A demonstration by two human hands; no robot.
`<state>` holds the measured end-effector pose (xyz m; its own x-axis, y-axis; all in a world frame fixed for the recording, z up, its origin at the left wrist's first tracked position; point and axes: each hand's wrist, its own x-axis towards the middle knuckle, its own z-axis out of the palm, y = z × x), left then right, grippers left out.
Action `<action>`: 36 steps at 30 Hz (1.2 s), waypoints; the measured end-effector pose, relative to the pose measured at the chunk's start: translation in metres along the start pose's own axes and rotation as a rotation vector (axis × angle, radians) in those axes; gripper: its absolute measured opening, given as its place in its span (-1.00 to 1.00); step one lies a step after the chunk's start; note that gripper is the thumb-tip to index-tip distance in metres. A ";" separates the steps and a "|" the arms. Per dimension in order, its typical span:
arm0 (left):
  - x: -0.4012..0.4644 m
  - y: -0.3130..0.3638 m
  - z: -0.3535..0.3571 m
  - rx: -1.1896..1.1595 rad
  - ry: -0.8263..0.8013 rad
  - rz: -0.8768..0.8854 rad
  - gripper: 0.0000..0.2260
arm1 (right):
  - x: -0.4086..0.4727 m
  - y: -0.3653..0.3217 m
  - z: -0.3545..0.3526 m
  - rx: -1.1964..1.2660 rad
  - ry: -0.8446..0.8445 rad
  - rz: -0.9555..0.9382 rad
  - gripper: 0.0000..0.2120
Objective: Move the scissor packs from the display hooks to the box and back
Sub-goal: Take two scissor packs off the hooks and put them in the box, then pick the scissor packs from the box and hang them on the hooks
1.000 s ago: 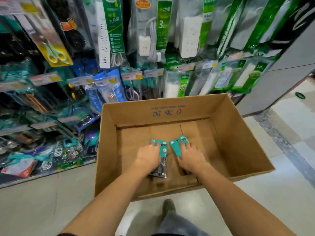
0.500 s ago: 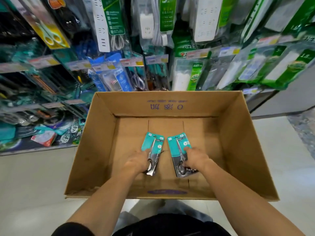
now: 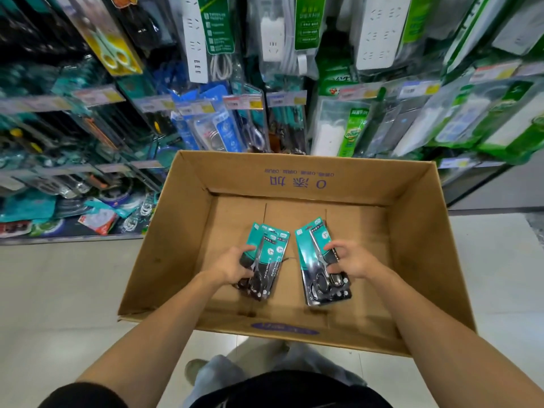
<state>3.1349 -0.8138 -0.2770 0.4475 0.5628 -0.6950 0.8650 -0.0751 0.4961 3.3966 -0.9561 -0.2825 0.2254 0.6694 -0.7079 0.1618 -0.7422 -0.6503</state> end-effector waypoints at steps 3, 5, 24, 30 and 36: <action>-0.011 0.002 -0.013 -0.202 0.015 0.073 -0.35 | -0.009 -0.011 -0.003 0.118 -0.004 -0.115 -0.55; -0.024 0.005 -0.024 -0.317 0.086 0.155 -0.38 | -0.018 -0.027 -0.002 0.062 0.007 -0.203 -0.54; -0.170 -0.083 -0.128 -0.719 0.519 0.407 -0.34 | -0.071 -0.200 0.136 0.098 -0.057 -0.652 -0.54; -0.209 -0.157 -0.177 -0.755 0.633 0.408 -0.34 | -0.069 -0.261 0.224 0.094 -0.131 -0.751 -0.56; -0.239 -0.229 -0.234 -0.749 0.727 0.420 -0.37 | -0.055 -0.316 0.311 0.021 -0.134 -0.826 -0.51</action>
<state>2.7768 -0.7387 -0.1027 0.2209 0.9739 -0.0522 0.2132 0.0040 0.9770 3.0347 -0.7479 -0.1236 -0.0747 0.9968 -0.0269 0.2068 -0.0109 -0.9783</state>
